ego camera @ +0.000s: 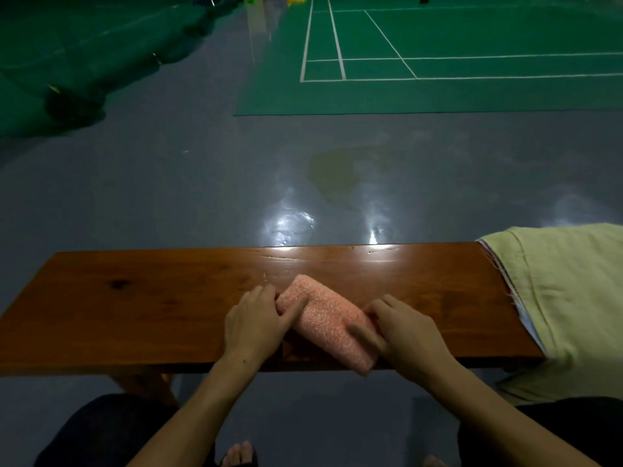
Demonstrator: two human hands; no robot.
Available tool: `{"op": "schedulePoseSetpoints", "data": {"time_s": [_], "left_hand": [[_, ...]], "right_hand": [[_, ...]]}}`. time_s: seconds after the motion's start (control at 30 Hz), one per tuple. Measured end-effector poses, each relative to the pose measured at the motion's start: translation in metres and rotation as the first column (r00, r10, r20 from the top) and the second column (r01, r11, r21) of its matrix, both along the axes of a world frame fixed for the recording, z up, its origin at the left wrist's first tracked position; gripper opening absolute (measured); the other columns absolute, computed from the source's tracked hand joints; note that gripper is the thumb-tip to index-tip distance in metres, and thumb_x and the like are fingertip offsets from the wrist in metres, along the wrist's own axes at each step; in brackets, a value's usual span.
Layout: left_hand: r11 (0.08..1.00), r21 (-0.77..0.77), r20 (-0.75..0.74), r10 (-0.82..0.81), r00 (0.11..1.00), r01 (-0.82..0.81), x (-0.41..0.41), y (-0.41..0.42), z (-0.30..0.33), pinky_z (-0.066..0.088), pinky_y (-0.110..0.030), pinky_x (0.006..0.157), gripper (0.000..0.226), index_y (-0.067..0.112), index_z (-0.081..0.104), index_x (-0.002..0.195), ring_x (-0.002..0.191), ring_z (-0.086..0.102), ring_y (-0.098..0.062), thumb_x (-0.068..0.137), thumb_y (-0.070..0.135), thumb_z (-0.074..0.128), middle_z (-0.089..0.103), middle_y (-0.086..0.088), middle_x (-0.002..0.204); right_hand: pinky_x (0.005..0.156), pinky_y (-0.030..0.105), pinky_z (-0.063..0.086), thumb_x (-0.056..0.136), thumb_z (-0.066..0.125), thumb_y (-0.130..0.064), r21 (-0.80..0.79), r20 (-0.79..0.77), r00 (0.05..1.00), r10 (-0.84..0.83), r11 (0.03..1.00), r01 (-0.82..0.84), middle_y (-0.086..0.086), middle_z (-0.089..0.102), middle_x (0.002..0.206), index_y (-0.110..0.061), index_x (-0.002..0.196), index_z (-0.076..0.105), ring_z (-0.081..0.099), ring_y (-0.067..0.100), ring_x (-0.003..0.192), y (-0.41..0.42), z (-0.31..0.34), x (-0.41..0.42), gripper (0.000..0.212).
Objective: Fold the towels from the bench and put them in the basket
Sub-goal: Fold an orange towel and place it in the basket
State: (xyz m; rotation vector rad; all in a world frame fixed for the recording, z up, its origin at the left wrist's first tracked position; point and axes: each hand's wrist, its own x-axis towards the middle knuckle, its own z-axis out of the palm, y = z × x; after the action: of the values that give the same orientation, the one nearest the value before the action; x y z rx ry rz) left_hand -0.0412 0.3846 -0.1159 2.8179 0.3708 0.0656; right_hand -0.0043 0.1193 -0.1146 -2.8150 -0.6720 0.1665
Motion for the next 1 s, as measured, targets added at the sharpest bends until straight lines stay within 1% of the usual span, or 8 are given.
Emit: {"op": "schedulePoseSetpoints", "data": {"time_s": [0.1, 0.2, 0.33, 0.47, 0.6, 0.73, 0.83, 1.0], "left_hand": [[0.983, -0.174, -0.073, 0.040, 0.997, -0.053, 0.006, 0.004, 0.009, 0.050, -0.027, 0.064, 0.068, 0.033, 0.063, 0.102, 0.077, 0.062, -0.002, 0.081, 0.094, 0.044, 0.064, 0.015, 0.094], [0.906, -0.421, -0.159, -0.031, 0.987, -0.039, 0.009, 0.014, 0.013, 0.060, -0.034, 0.057, 0.055, 0.026, 0.068, 0.097, 0.059, 0.071, -0.010, 0.084, 0.079, 0.063, 0.073, 0.004, 0.086], [0.836, -0.549, -0.142, -0.103, 0.984, 0.008, 0.013, 0.021, 0.014, 0.060, -0.035, 0.064, 0.040, 0.024, 0.069, 0.102, 0.078, 0.071, -0.011, 0.088, 0.061, 0.073, 0.072, 0.005, 0.096], [0.879, -0.460, -0.017, -0.145, 0.989, 0.121, 0.014, 0.020, 0.012, 0.052, -0.035, 0.088, 0.024, 0.033, 0.061, 0.105, 0.102, 0.055, -0.010, 0.095, 0.054, 0.067, 0.057, 0.010, 0.109], [0.738, -0.647, 0.116, -0.156, 0.981, 0.194, 0.012, 0.019, 0.025, 0.055, -0.032, 0.079, 0.013, 0.027, 0.060, 0.106, 0.096, 0.061, -0.010, 0.101, 0.037, 0.066, 0.063, 0.005, 0.107], [0.567, -0.790, 0.264, -0.030, 0.964, 0.234, 0.010, 0.017, 0.040, 0.058, -0.025, 0.072, 0.012, 0.020, 0.063, 0.111, 0.098, 0.067, -0.009, 0.102, 0.013, 0.066, 0.066, 0.001, 0.108], [0.584, -0.786, 0.321, 0.107, 0.941, 0.202, 0.013, 0.026, 0.044, 0.058, -0.024, 0.076, 0.012, 0.021, 0.067, 0.108, 0.096, 0.069, -0.009, 0.098, 0.017, 0.072, 0.070, 0.003, 0.104], [0.596, -0.794, 0.362, 0.301, 0.882, 0.122, 0.014, 0.044, 0.051, 0.057, -0.025, 0.075, 0.021, 0.016, 0.073, 0.102, 0.090, 0.071, -0.007, 0.087, 0.026, 0.084, 0.075, 0.001, 0.097]], "right_hand": [[0.066, 0.015, 0.051, 0.088, 0.028, -0.088, 0.003, -0.035, 0.999, 0.000, 1.000, 0.000, -0.018, 0.054, 0.092, -0.038, 0.097, 0.054, 0.056, 0.001, 0.074, 0.004, 0.005, 0.002, 0.057], [0.066, 0.015, 0.051, 0.083, 0.017, -0.091, -0.002, -0.053, 0.999, 0.011, 1.000, -0.011, -0.018, 0.054, 0.090, -0.038, 0.095, 0.051, 0.056, 0.001, 0.072, 0.008, 0.004, 0.006, 0.065], [0.079, 0.018, 0.049, 0.089, 0.018, -0.087, 0.050, -0.066, 0.998, 0.004, 0.999, -0.001, -0.019, 0.055, 0.104, -0.038, 0.112, 0.057, 0.052, 0.000, 0.091, 0.011, -0.001, 0.013, 0.067], [0.093, 0.024, 0.048, 0.089, 0.023, -0.088, 0.201, -0.176, 0.984, 0.024, 0.980, 0.012, -0.018, 0.051, 0.122, -0.036, 0.135, 0.055, 0.044, 0.004, 0.110, 0.020, 0.003, 0.019, 0.076], [0.100, 0.029, 0.048, 0.088, 0.040, -0.089, 0.424, -0.278, 0.956, 0.099, 0.905, 0.029, -0.021, 0.051, 0.132, -0.037, 0.149, 0.045, 0.041, 0.001, 0.122, 0.033, 0.009, 0.018, 0.080], [0.091, 0.033, 0.060, 0.090, 0.063, -0.073, 0.539, -0.381, 0.904, 0.195, 0.841, 0.045, -0.019, 0.058, 0.124, -0.036, 0.140, 0.051, 0.059, 0.003, 0.112, 0.043, 0.013, 0.021, 0.063], [0.080, 0.031, 0.063, 0.091, 0.075, -0.054, 0.623, -0.394, 0.884, 0.252, 0.780, 0.055, -0.013, 0.064, 0.117, -0.030, 0.128, 0.057, 0.067, 0.004, 0.103, 0.049, 0.016, 0.021, 0.048], [0.078, 0.037, 0.066, 0.094, 0.077, -0.039, 0.733, -0.310, 0.912, 0.268, 0.679, 0.050, -0.008, 0.065, 0.121, -0.025, 0.130, 0.057, 0.070, 0.014, 0.109, 0.063, 0.019, 0.016, 0.044]]}}
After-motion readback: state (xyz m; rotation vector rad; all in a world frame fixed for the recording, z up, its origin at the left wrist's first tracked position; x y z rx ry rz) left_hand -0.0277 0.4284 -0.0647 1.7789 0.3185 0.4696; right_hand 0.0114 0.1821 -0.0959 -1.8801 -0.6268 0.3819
